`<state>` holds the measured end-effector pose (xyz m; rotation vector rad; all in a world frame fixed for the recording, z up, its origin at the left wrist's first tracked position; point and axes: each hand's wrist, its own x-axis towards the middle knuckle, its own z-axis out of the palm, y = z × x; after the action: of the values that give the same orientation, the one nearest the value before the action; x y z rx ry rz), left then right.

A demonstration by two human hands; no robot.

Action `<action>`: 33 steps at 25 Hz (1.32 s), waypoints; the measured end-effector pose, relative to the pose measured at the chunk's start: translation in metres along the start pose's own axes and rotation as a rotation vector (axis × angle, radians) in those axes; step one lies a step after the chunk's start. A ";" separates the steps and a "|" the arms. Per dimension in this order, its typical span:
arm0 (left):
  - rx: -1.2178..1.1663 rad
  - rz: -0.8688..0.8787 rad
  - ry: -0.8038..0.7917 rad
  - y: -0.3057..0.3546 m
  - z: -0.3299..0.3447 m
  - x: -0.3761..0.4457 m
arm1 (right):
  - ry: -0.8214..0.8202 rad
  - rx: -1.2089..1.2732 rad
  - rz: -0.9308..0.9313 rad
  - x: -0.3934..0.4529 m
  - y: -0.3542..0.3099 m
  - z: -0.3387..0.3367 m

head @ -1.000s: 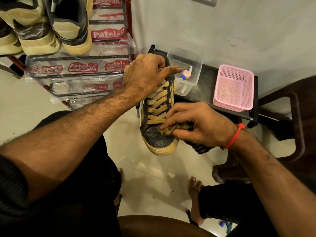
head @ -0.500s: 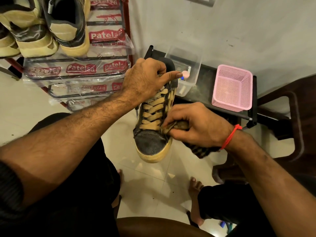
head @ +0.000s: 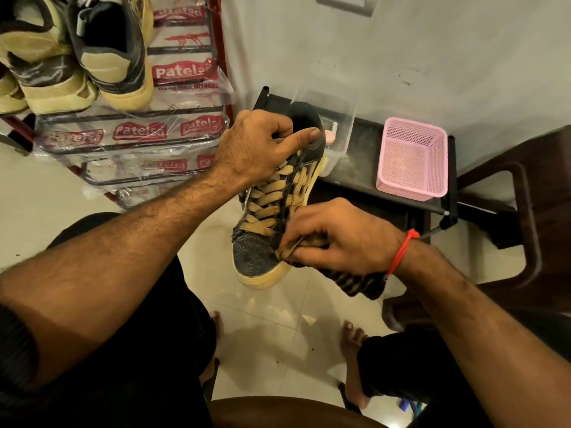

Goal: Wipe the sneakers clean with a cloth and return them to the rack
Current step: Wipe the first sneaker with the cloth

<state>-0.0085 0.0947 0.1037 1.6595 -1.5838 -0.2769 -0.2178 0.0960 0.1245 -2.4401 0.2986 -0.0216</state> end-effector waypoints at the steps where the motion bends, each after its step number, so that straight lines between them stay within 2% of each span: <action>1: -0.053 -0.009 -0.008 -0.002 0.000 0.000 | 0.076 0.032 0.016 0.000 0.002 -0.001; 4: -0.224 -0.070 0.010 -0.003 0.001 0.003 | 0.536 0.153 0.193 -0.002 0.009 -0.013; 6: -0.354 -0.121 0.019 -0.004 0.002 0.005 | 0.719 0.356 0.336 -0.008 0.015 -0.025; 8: -0.439 -0.147 0.024 -0.002 0.002 0.004 | 0.719 0.429 0.355 -0.011 0.015 -0.026; 12: -0.527 -0.181 -0.022 -0.001 0.005 0.002 | 0.547 -0.144 -0.035 0.003 -0.008 0.013; 14: -0.549 -0.204 -0.076 0.000 0.006 -0.001 | 0.510 -0.291 -0.138 0.005 -0.006 0.014; 17: -0.560 -0.217 -0.100 0.003 0.007 -0.004 | 0.795 -0.342 0.001 -0.003 0.019 -0.020; 18: -0.568 -0.225 -0.091 0.004 0.006 -0.003 | 0.844 -0.321 0.064 -0.006 0.022 -0.026; 20: -0.581 -0.239 -0.085 0.004 0.006 -0.002 | 0.758 -0.310 0.027 -0.003 0.014 -0.011; 22: -0.586 -0.250 -0.095 0.003 0.004 -0.002 | 0.498 -0.330 -0.189 0.002 -0.008 0.022; 23: -0.586 -0.243 -0.114 0.004 0.004 -0.003 | 0.427 -0.335 -0.239 0.001 -0.009 0.024; 24: -0.583 -0.236 -0.137 0.006 0.003 -0.003 | 0.440 -0.328 -0.221 0.001 -0.004 0.014; 26: -0.579 -0.254 -0.157 0.007 0.002 -0.004 | 0.688 -0.329 -0.066 -0.001 0.014 -0.012; 28: -0.616 -0.295 -0.142 0.006 0.002 -0.001 | 0.827 -0.308 0.065 -0.006 0.019 -0.020; 29: -0.638 -0.312 -0.127 0.004 0.002 0.001 | 0.794 -0.306 0.036 -0.005 0.013 -0.011; 32: -0.661 -0.322 -0.092 -0.002 -0.003 0.003 | 0.421 -0.288 -0.271 -0.002 -0.014 0.024; 33: -0.669 -0.316 -0.108 -0.003 -0.005 0.003 | 0.362 -0.303 -0.298 -0.003 -0.012 0.020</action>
<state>-0.0022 0.0934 0.1056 1.3565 -1.1121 -0.9600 -0.2167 0.1184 0.1169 -2.7544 0.0965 -0.5917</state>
